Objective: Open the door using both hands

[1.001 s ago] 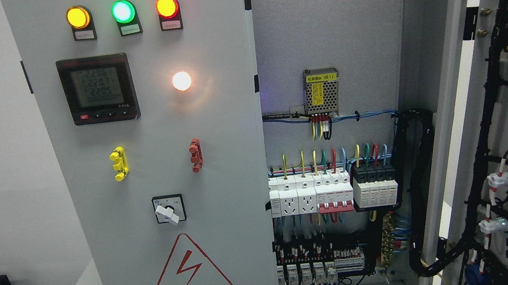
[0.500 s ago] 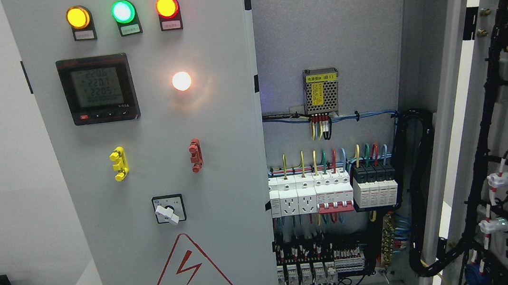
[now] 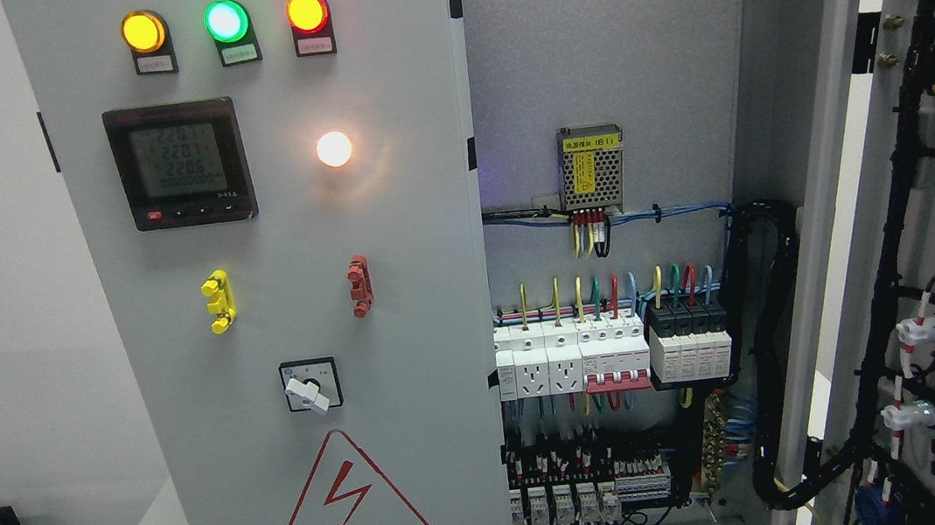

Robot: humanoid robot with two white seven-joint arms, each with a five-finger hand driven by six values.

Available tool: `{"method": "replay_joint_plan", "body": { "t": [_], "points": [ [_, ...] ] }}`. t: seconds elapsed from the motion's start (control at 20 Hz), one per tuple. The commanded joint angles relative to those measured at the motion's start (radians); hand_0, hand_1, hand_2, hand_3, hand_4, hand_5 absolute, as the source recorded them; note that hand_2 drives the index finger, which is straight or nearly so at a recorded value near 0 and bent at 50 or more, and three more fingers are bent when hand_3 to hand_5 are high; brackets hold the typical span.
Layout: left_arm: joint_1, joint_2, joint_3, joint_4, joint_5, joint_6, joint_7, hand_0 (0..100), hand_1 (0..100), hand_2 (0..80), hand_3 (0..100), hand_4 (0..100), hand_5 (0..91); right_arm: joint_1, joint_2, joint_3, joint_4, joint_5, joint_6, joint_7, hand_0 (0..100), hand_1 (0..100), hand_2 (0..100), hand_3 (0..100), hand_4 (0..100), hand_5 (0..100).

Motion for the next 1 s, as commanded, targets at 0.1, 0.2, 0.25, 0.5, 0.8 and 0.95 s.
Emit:
{"method": "replay_joint_plan", "body": {
  "t": [0.1, 0.2, 0.25, 0.5, 0.8, 0.95],
  "points": [
    [-0.081, -0.201, 0.082, 0.334, -0.194, 0.108, 0.047, 12, 39, 0.0, 0, 0, 0.0, 0.003, -0.074, 0.000, -0.107, -0.031, -0.002, -0.015, 12, 39, 0, 0, 0, 0],
    [-0.084, -0.201, 0.127, 0.326, -0.203, 0.136, 0.048, 12, 39, 0.0, 0, 0, 0.0, 0.024, -0.103, -0.001, -0.187, -0.031, -0.002, -0.015, 12, 39, 0, 0, 0, 0],
    [-0.084, -0.201, 0.147, 0.326, -0.204, 0.140, 0.051, 12, 39, 0.0, 0, 0, 0.0, 0.047, -0.117, -0.001, -0.233, -0.031, -0.002, -0.017, 12, 39, 0, 0, 0, 0],
    [-0.096, -0.201, 0.265, 0.326, -0.266, 0.157, 0.085, 12, 39, 0.0, 0, 0, 0.0, 0.178, -0.127, -0.040, -0.521, -0.033, 0.001, -0.026, 12, 39, 0, 0, 0, 0],
    [-0.096, -0.201, 0.372, 0.315, -0.264, 0.156, 0.140, 12, 39, 0.0, 0, 0, 0.0, 0.317, -0.125, -0.115, -0.926, -0.034, -0.002, -0.024, 12, 39, 0, 0, 0, 0],
    [-0.096, -0.202, 0.374, 0.314, -0.257, 0.153, 0.136, 12, 39, 0.0, 0, 0, 0.0, 0.424, -0.128, -0.100, -1.158, -0.034, -0.019, -0.017, 12, 39, 0, 0, 0, 0]
  ]
}}
